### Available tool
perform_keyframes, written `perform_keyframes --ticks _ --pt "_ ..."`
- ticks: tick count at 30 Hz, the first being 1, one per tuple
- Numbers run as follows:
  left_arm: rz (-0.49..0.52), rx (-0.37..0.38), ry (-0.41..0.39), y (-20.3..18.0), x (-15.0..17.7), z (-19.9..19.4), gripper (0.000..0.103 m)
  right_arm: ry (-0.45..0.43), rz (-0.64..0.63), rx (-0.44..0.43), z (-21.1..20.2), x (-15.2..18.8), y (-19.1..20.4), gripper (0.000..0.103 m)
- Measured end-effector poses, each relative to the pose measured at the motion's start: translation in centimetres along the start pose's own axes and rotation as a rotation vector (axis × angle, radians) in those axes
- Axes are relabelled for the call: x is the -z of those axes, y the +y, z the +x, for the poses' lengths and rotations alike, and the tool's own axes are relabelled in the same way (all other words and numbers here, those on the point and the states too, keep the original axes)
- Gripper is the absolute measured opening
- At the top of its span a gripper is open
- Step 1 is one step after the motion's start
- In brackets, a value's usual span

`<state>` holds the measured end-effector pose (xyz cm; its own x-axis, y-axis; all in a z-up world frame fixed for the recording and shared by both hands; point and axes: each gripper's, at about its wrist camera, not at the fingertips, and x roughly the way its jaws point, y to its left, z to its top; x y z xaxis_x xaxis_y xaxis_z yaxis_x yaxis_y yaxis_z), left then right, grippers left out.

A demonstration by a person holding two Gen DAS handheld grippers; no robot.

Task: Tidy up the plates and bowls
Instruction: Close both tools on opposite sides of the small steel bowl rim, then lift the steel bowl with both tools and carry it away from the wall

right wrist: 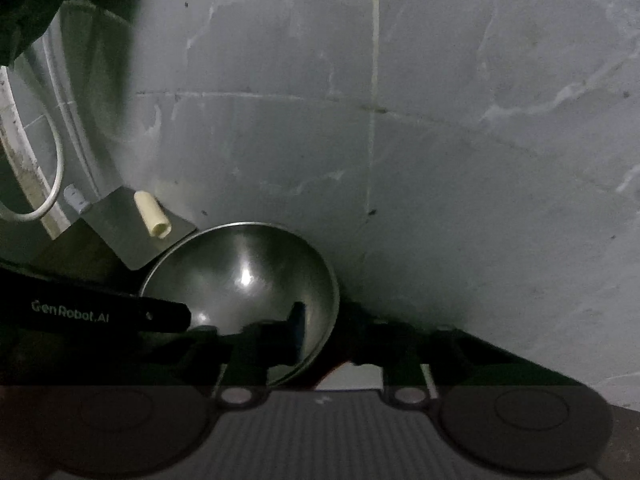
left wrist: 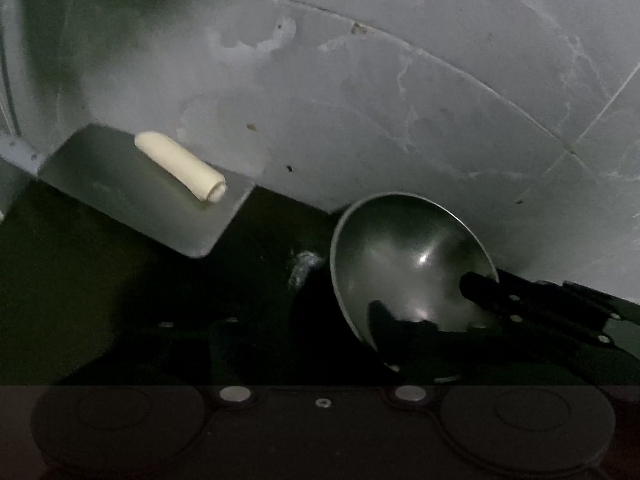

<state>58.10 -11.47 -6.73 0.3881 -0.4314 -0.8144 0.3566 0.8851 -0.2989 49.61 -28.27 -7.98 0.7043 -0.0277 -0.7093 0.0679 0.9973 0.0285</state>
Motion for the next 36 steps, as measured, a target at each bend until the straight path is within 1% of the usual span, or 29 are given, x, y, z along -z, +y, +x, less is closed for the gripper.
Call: perform_keyframes --ticks 1,2,3,4,7,9,15,20,24,29,32,36 --pt "0.002 0.012 -0.004 0.0 0.1 -0.1 0.038 0.003 0.000 -0.001 0.0 -0.1 0.0 0.013" --pt "0.006 0.022 -0.007 -0.1 0.3 -0.2 0.031 0.005 0.007 -0.007 0.0 -0.2 0.1 0.012" --pt "0.013 0.036 -0.009 -0.2 0.4 -0.3 0.030 0.004 0.015 -0.021 -0.2 -0.2 0.1 0.012" --pt "0.021 0.031 -0.010 -0.3 0.5 -0.5 0.029 -0.001 0.017 -0.032 -0.3 -0.3 0.2 0.012" --pt "0.043 0.035 -0.028 -0.3 1.1 -1.3 0.029 -0.017 -0.007 -0.022 -1.4 -0.4 0.8 0.012" --pt "0.047 0.047 -0.042 -0.2 1.5 -2.0 0.029 -0.023 0.004 -0.031 -2.1 -0.3 1.0 0.012" --pt "0.121 0.115 -0.088 -1.2 2.9 -5.6 0.029 -0.078 0.049 -0.026 -6.3 1.7 0.9 0.012" --pt "0.184 0.195 -0.092 -3.4 4.6 -7.6 0.029 -0.115 0.117 0.004 -10.6 3.7 -0.3 0.013" --pt "0.251 0.281 -0.073 -5.9 6.9 -8.9 0.029 -0.144 0.174 0.051 -15.0 6.0 -1.4 0.013" --pt "0.298 0.367 -0.028 -8.7 10.2 -10.0 0.029 -0.160 0.246 0.114 -19.9 9.7 -2.2 0.013" --pt "0.318 0.391 0.006 -10.3 12.5 -10.7 0.030 -0.163 0.284 0.136 -22.6 12.1 -2.7 0.014" --pt "0.338 0.382 0.033 -12.1 15.5 -11.5 0.030 -0.158 0.310 0.136 -25.5 15.4 -3.6 0.014"
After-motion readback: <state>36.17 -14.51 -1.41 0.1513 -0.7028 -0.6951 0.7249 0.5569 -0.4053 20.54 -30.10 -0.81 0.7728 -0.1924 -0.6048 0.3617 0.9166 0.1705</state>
